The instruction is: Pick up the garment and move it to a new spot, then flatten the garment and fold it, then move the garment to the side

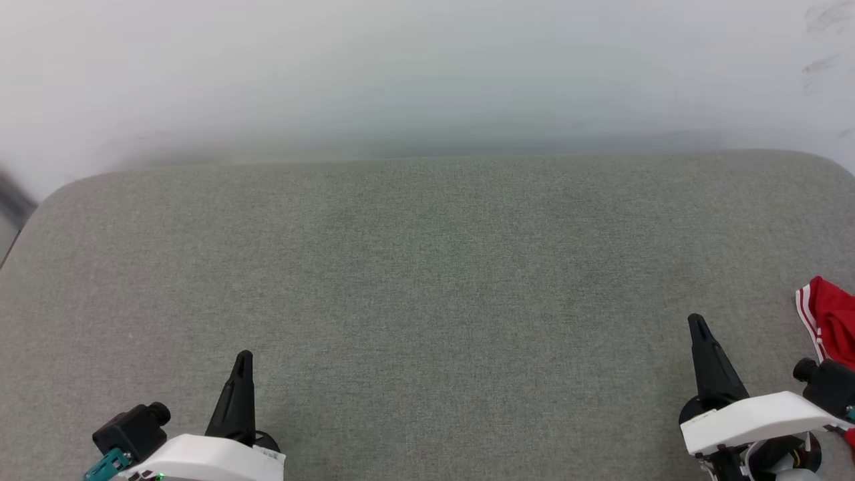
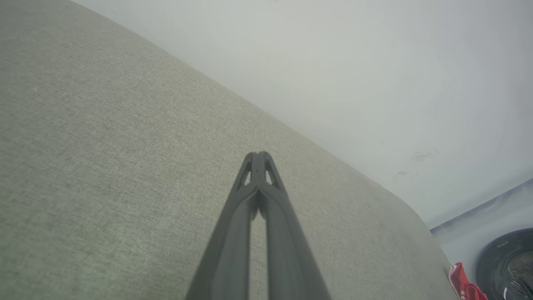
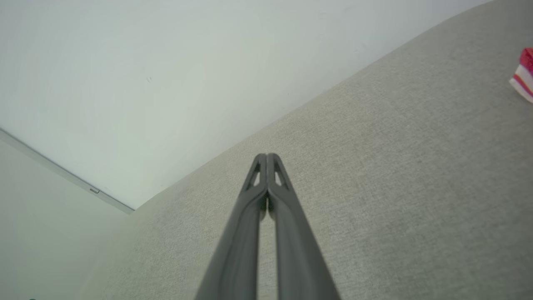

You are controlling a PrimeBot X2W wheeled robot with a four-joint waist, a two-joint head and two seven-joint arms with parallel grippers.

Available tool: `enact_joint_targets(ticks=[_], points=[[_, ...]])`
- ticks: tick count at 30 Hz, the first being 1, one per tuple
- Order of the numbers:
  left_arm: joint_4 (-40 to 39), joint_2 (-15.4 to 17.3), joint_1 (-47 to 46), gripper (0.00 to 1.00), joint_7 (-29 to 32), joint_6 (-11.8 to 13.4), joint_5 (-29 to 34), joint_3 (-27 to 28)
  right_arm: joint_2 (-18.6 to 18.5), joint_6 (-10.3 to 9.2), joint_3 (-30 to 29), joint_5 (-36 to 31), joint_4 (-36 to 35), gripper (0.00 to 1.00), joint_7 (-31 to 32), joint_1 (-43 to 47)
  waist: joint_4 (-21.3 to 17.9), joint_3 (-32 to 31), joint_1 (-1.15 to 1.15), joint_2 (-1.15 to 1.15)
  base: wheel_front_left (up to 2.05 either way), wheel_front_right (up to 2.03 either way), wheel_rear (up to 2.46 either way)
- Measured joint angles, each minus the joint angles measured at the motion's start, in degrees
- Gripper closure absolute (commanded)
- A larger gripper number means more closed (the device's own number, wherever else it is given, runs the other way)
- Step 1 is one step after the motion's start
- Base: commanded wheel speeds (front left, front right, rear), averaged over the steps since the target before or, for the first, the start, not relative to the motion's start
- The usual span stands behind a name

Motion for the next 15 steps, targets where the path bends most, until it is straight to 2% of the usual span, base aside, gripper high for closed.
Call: enact_joint_targets(ticks=[15], points=[[1.23,0.04,-1.59,1.00,2.97,-0.16,-11.94,0.89,0.00,0.00,-0.76,11.74,0.55,1.00,2.42,-0.57,-0.06,-0.18,0.00,0.00,0.00,0.00,0.00]])
